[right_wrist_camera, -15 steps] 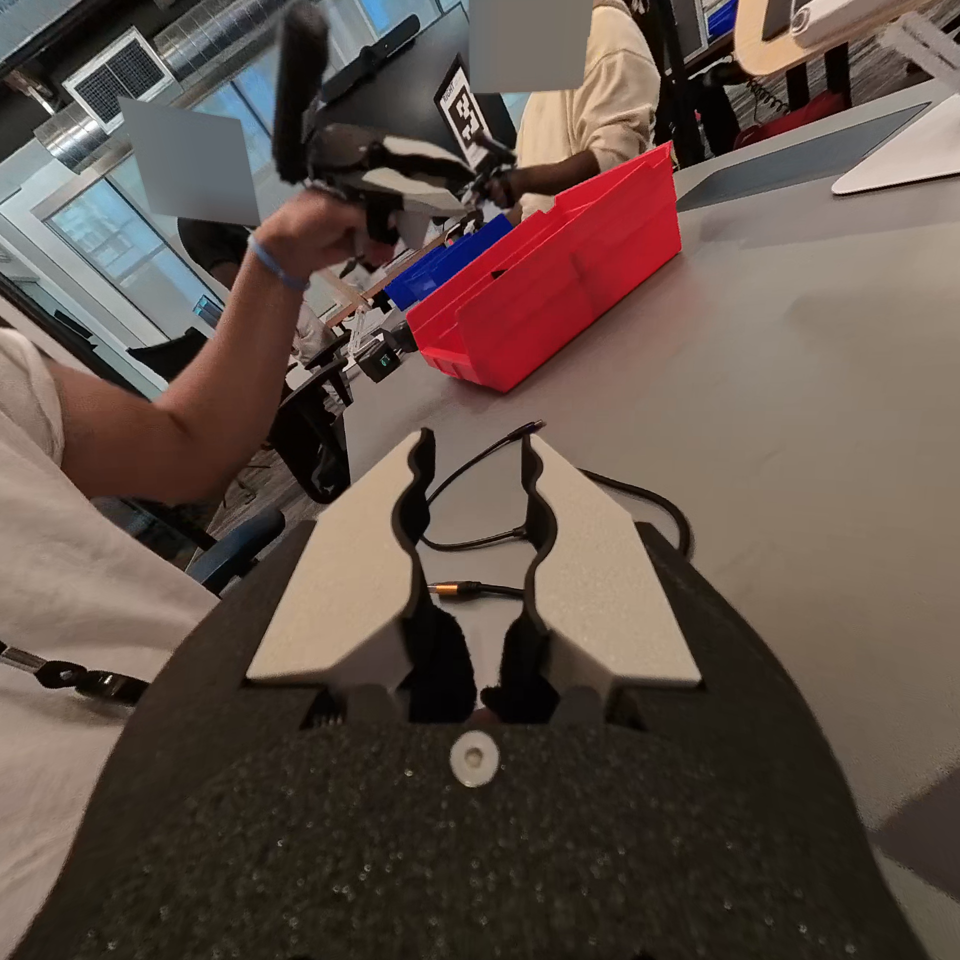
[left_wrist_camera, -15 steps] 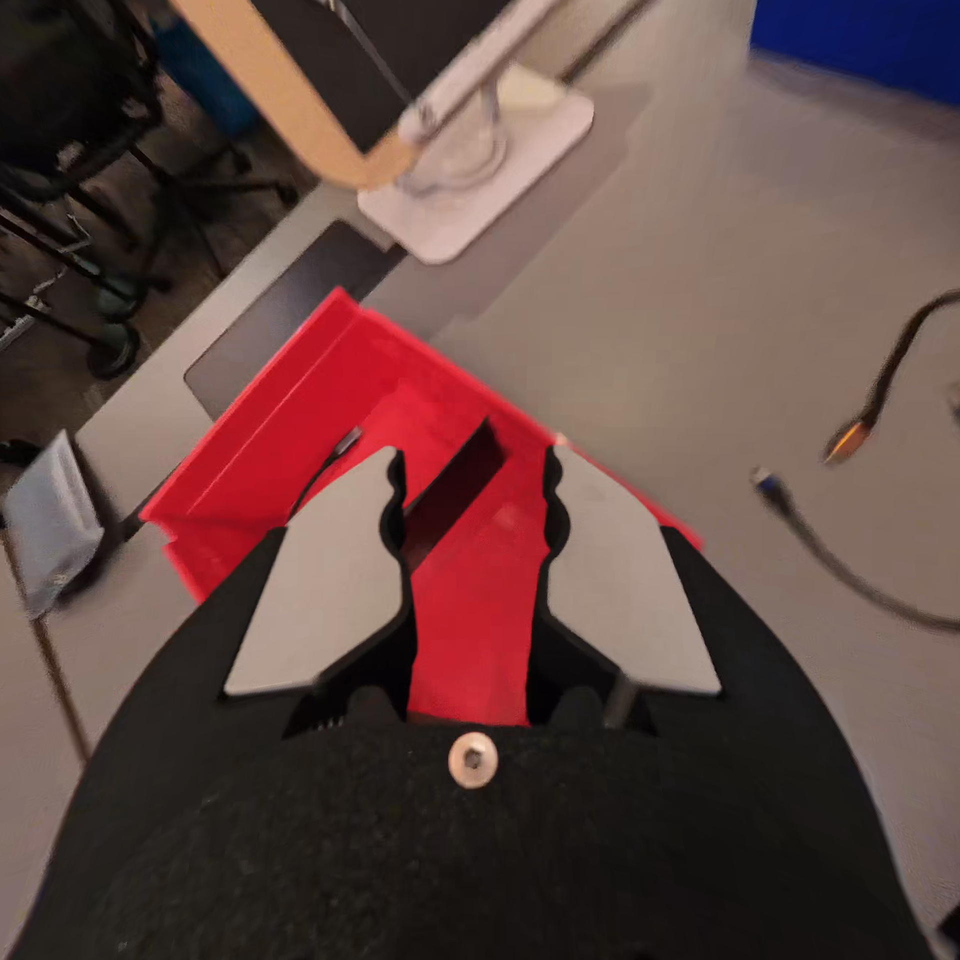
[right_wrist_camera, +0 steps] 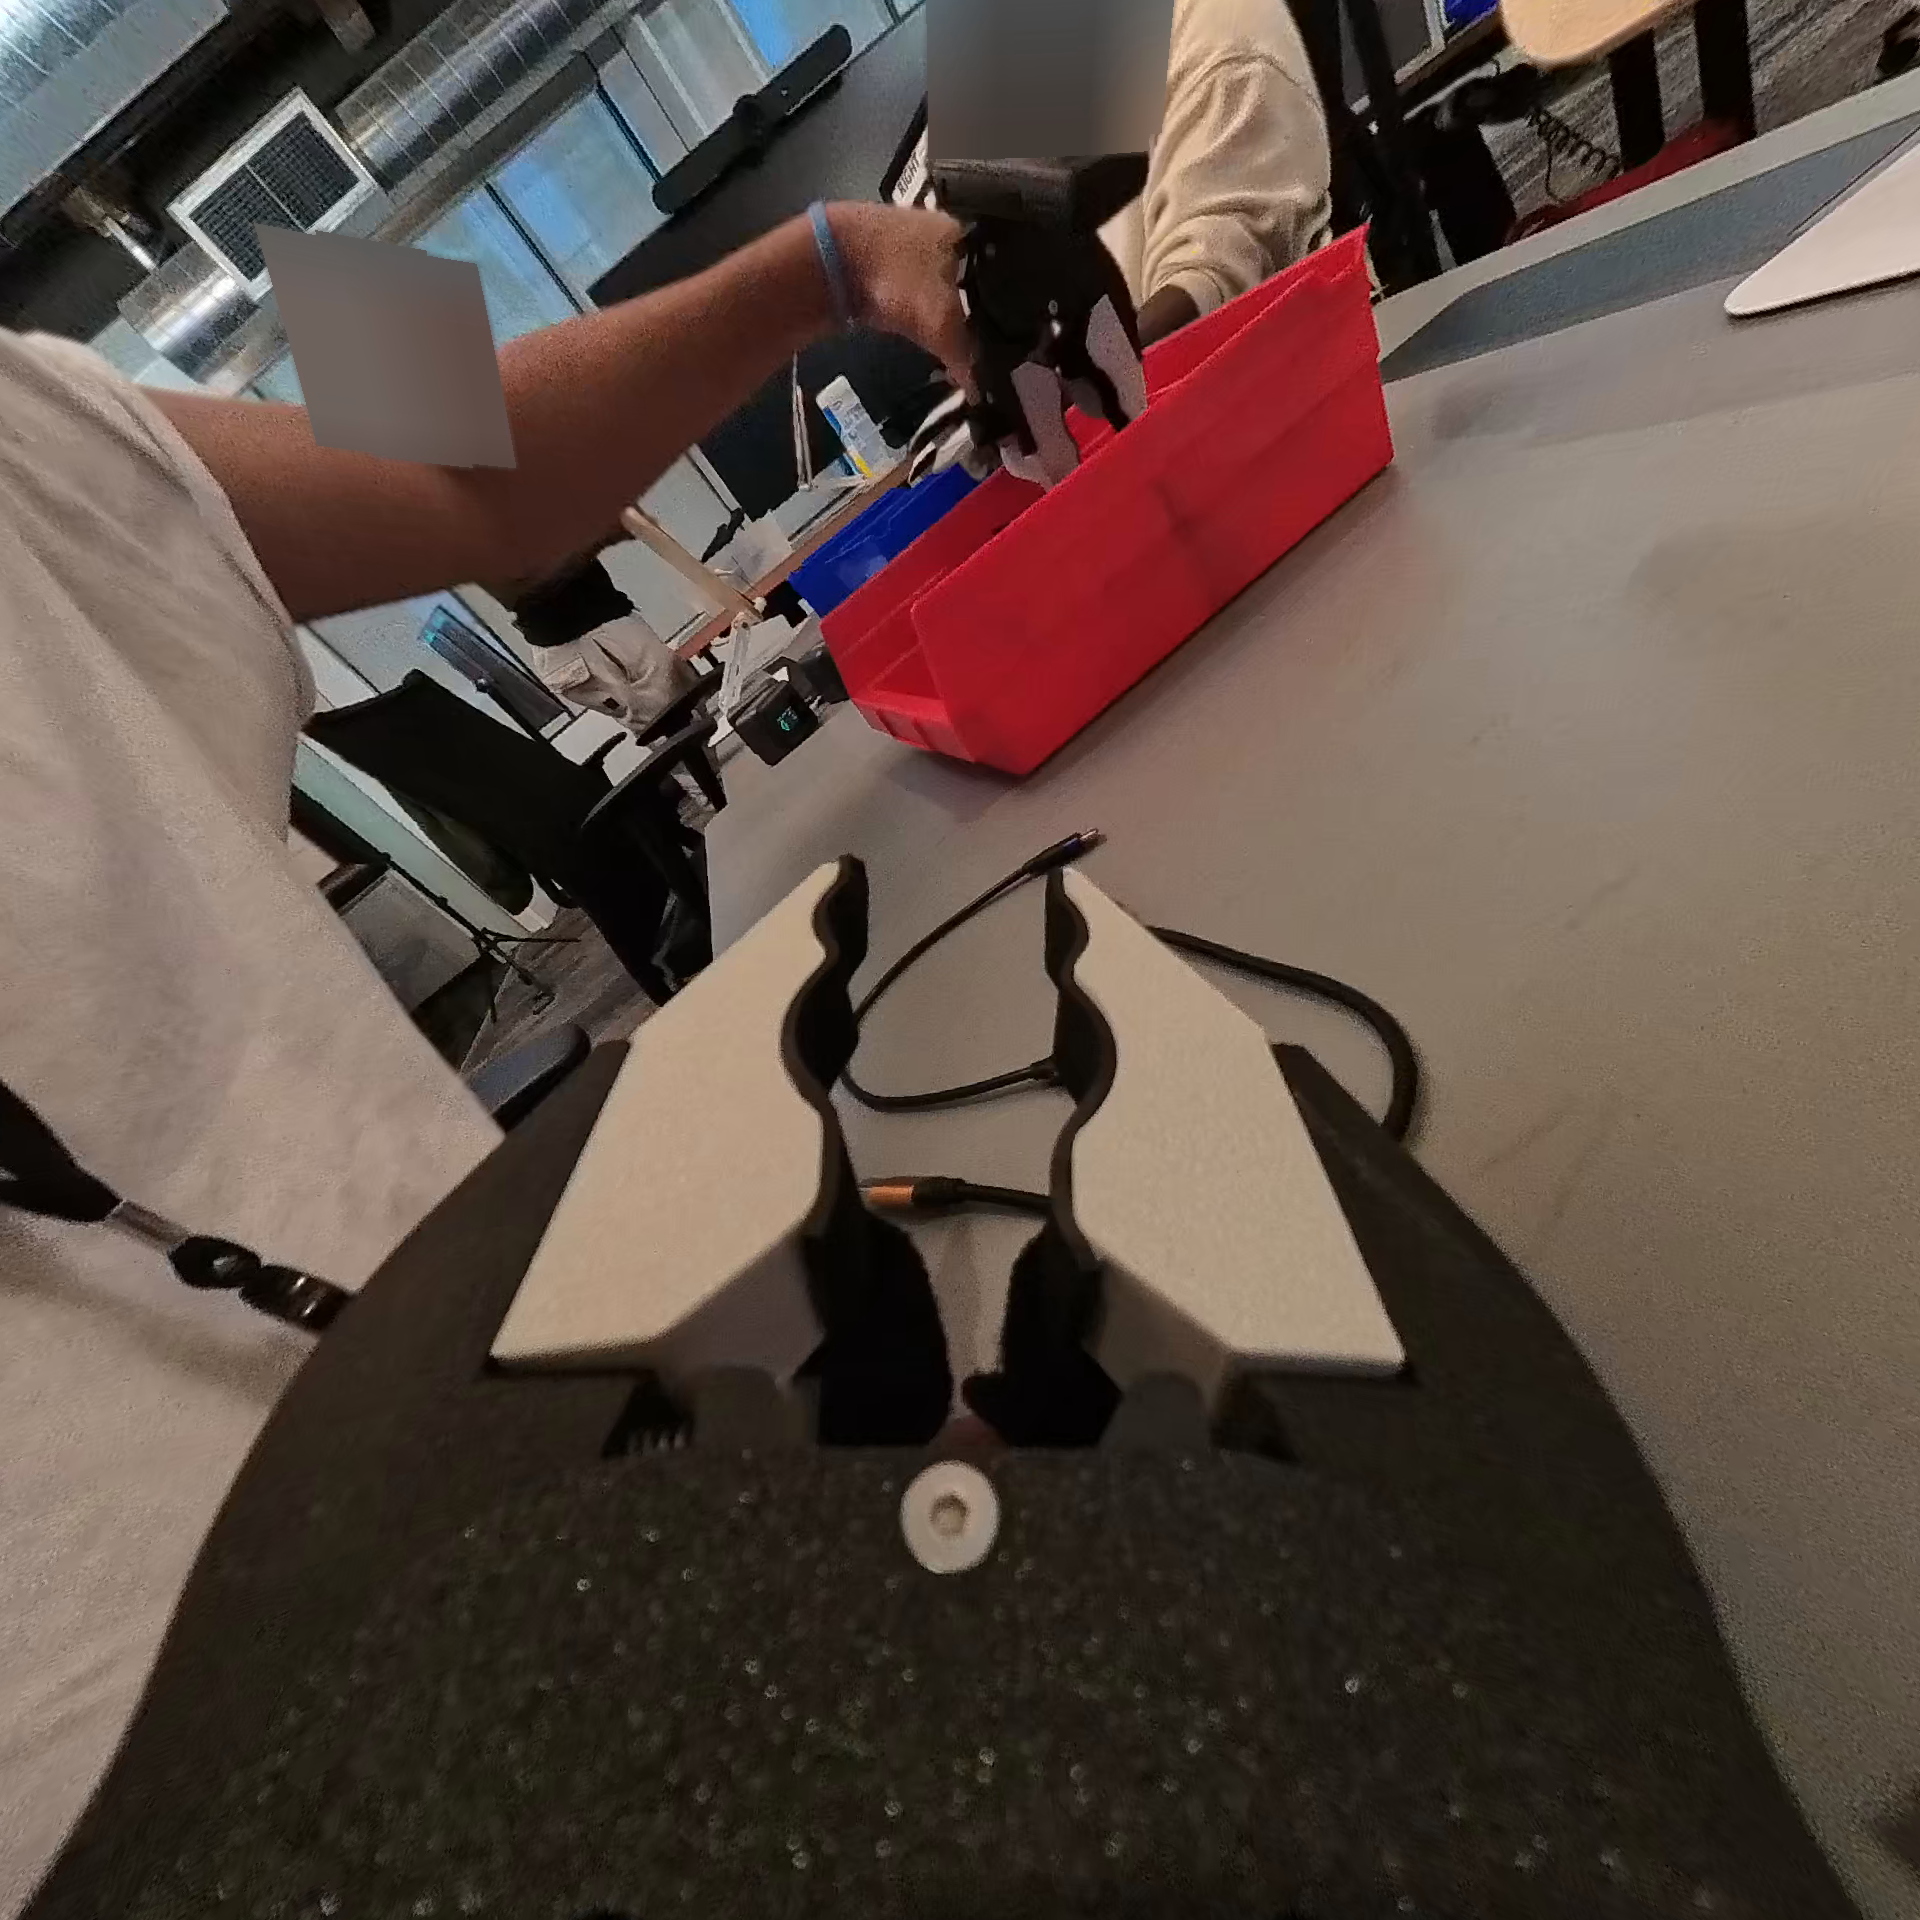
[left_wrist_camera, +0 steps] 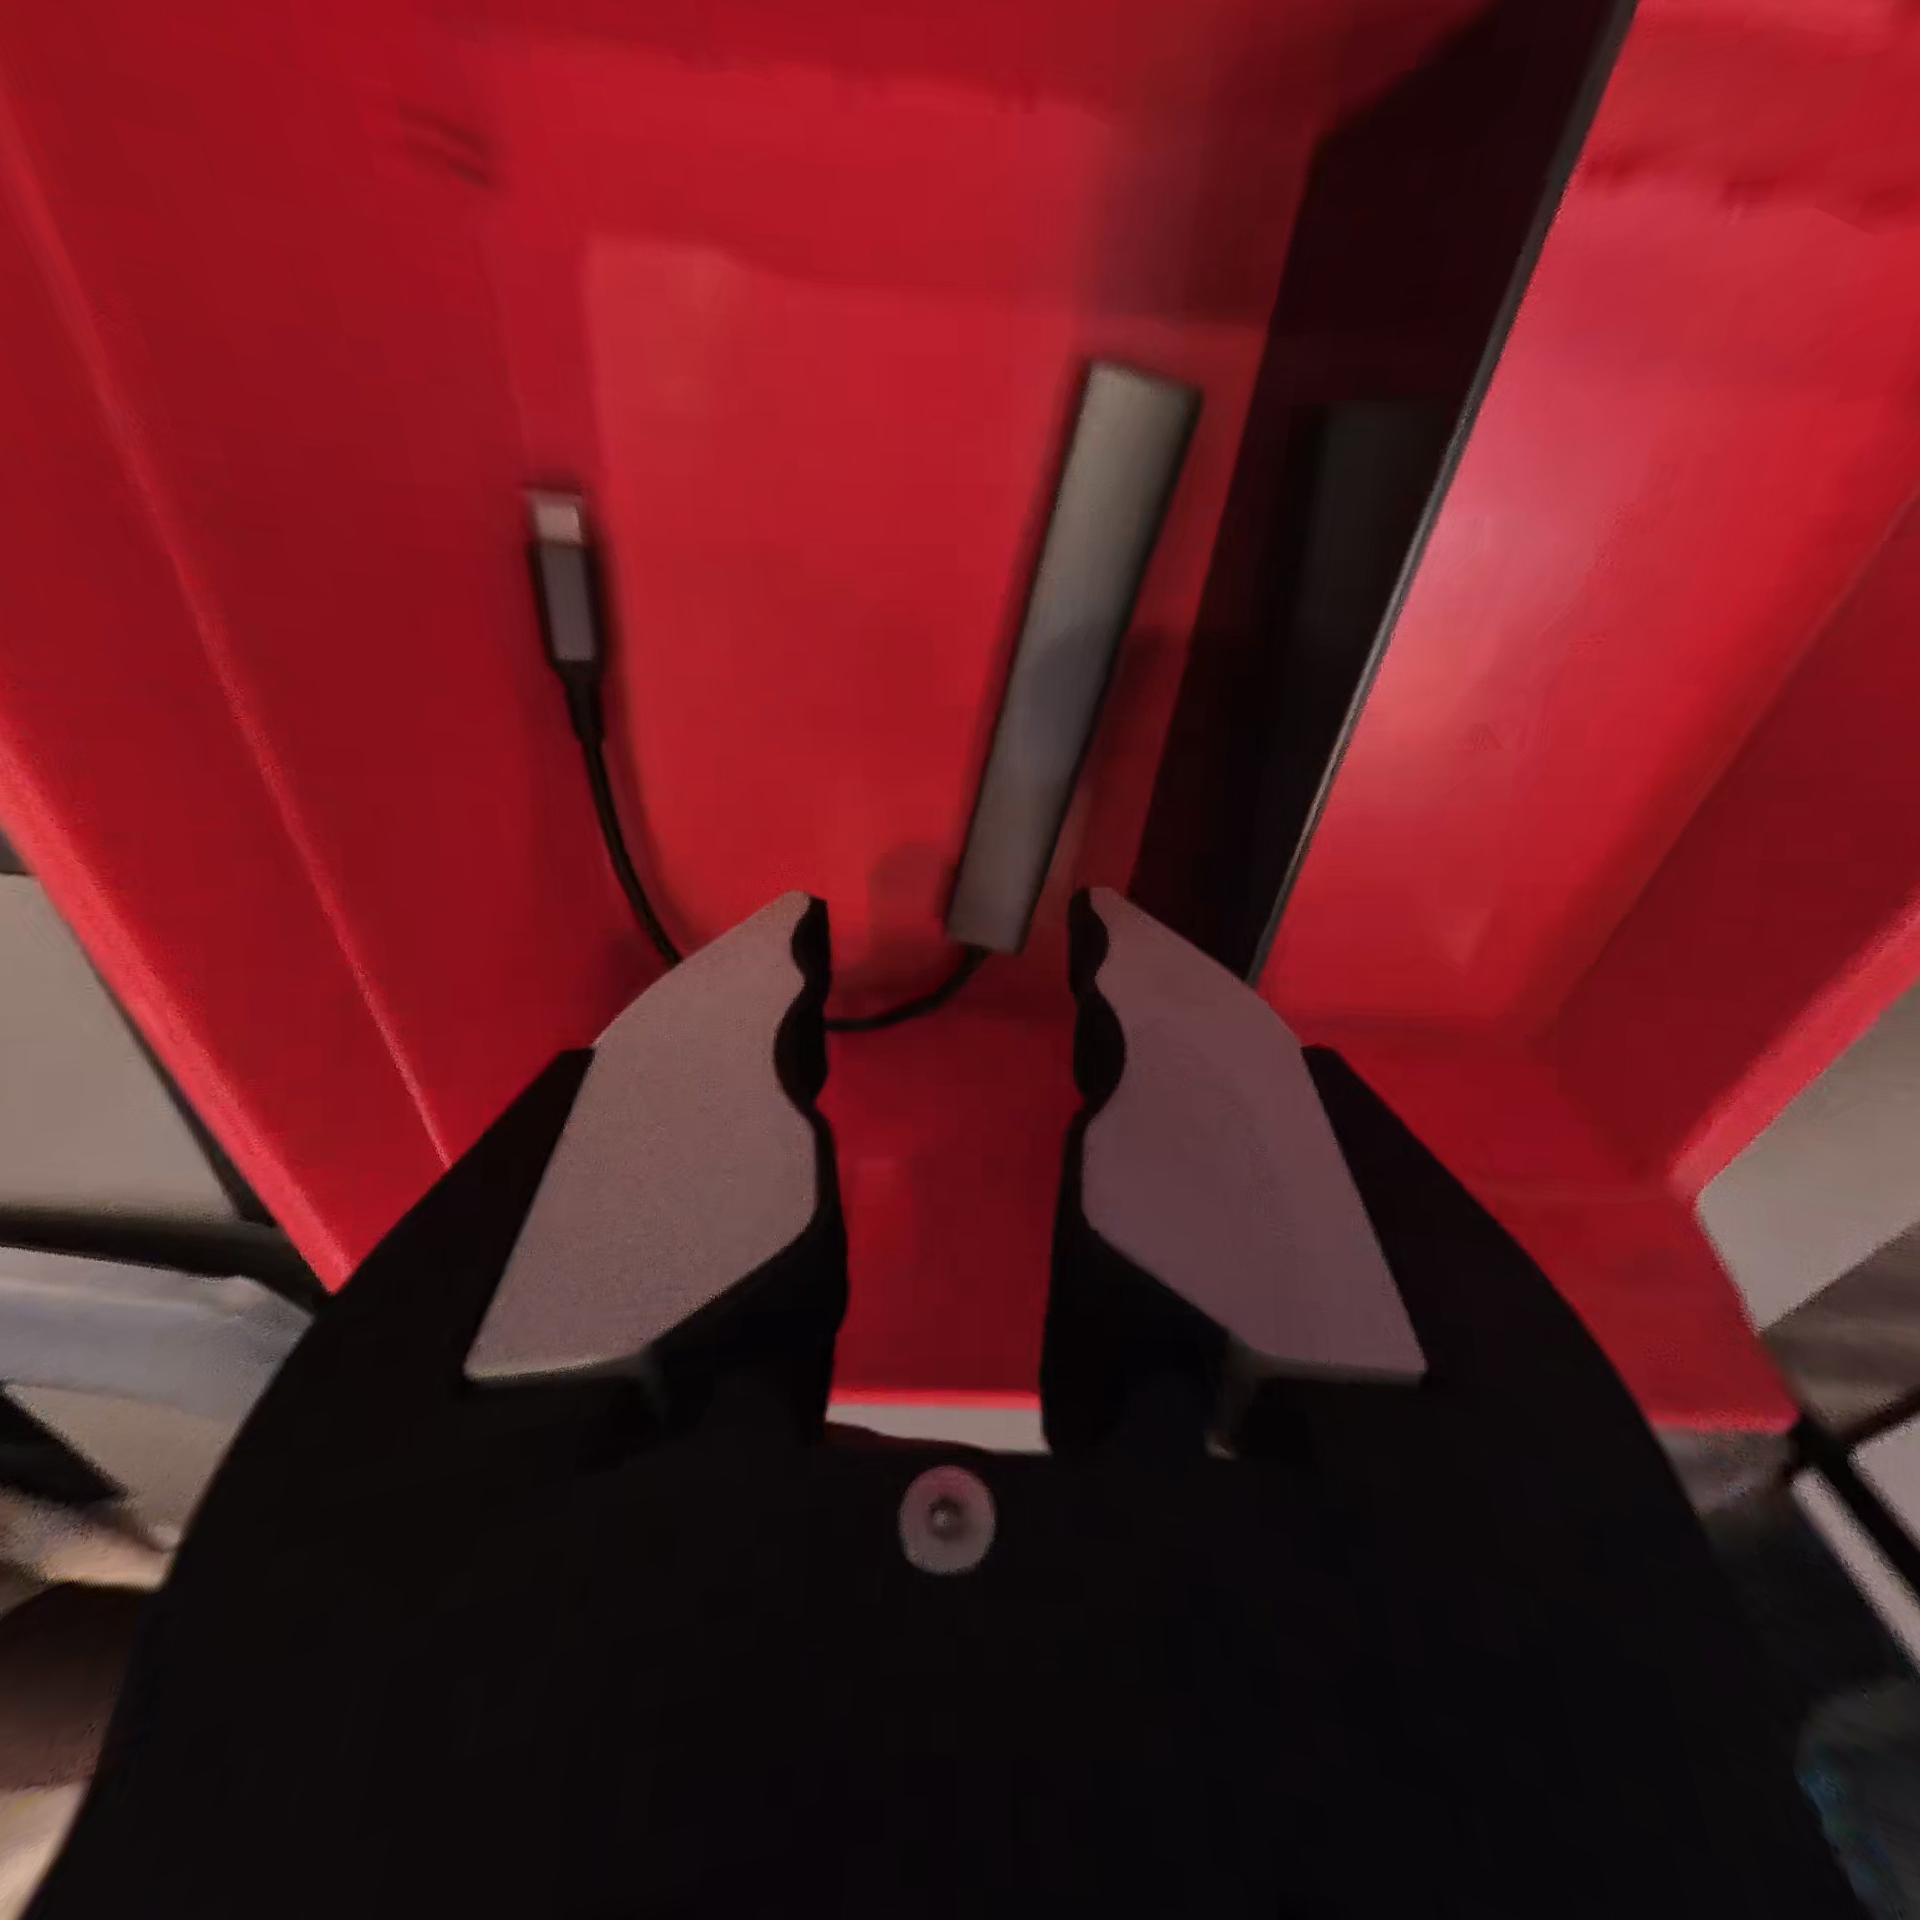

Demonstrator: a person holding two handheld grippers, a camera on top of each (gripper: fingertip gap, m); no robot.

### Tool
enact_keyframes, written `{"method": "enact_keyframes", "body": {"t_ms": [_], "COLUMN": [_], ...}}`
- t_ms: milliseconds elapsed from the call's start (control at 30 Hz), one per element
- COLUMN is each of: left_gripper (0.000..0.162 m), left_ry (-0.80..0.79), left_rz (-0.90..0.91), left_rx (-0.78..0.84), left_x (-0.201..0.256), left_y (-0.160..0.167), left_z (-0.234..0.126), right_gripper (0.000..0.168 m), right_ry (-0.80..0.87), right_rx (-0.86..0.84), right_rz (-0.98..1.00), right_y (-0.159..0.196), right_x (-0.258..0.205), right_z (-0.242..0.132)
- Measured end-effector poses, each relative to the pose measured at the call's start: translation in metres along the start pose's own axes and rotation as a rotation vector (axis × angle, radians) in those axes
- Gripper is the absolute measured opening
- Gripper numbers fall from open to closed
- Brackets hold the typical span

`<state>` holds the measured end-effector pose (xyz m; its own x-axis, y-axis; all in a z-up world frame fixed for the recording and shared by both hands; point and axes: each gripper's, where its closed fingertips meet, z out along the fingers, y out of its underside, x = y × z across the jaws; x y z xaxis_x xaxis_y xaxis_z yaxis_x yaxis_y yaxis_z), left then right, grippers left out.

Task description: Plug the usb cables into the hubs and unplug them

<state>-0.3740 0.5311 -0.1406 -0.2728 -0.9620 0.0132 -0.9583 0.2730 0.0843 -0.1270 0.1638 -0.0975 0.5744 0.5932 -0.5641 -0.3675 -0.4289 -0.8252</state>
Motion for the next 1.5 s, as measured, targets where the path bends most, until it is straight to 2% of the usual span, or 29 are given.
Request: {"method": "enact_keyframes", "body": {"t_ms": [133, 233, 367, 467, 767, 867, 1000, 1133, 1200, 1367, 1433, 1500], "left_gripper": [0.038, 0.031, 0.034, 0.037, 0.023, 0.022, 0.02, 0.014, 0.014, 0.013, 0.014, 0.014], "left_ry": [0.031, 0.086, 0.149, 0.132, 0.066, 0.0, -0.138, -0.408, -0.494, -0.614, -0.683, -0.687], "left_rz": [0.177, 0.149, 0.108, 0.093, 0.139, 0.126, 0.049, 0.05, 0.053, 0.07, 0.088, 0.08], "left_rx": [-0.199, -0.277, -0.25, -0.284, -0.289, -0.206, -0.067, -0.023, -0.02, 0.096, 0.12, 0.164], "left_x": [0.007, 0.009, 0.012, 0.008, -0.001, -0.006, -0.016, -0.021, -0.01, 0.027, 0.037, 0.052], "left_y": [0.03, 0.037, 0.033, 0.04, 0.037, 0.031, 0.021, 0.016, 0.013, -0.009, -0.016, -0.024], "left_z": [0.013, 0.024, 0.035, 0.049, 0.052, 0.049, 0.018, -0.034, -0.057, -0.09, -0.107, -0.123], "right_gripper": [0.033, 0.033, 0.034, 0.034, 0.034, 0.033, 0.033, 0.032, 0.032, 0.032, 0.032, 0.035], "right_ry": [-0.026, -0.046, -0.059, -0.061, -0.068, -0.058, -0.054, -0.026, 0.002, -0.052, -0.044, -0.001], "right_rx": [-0.031, -0.032, -0.019, -0.007, -0.013, -0.011, -0.017, -0.037, -0.043, -0.087, -0.116, -0.133], "right_rz": [0.014, 0.024, 0.056, 0.067, 0.088, 0.072, 0.047, -0.007, -0.025, -0.088, -0.154, -0.255], "right_y": [0.007, 0.006, 0.004, 0.002, 0.001, 0.001, -0.002, -0.014, -0.023, -0.04, -0.044, -0.052], "right_x": [0.0, -0.001, 0.002, 0.003, 0.004, 0.003, 0.001, 0.004, 0.009, 0.0, -0.001, 0.001], "right_z": [0.006, 0.008, 0.008, 0.006, 0.01, 0.009, 0.011, 0.023, 0.037, 0.08, 0.095, 0.111]}}
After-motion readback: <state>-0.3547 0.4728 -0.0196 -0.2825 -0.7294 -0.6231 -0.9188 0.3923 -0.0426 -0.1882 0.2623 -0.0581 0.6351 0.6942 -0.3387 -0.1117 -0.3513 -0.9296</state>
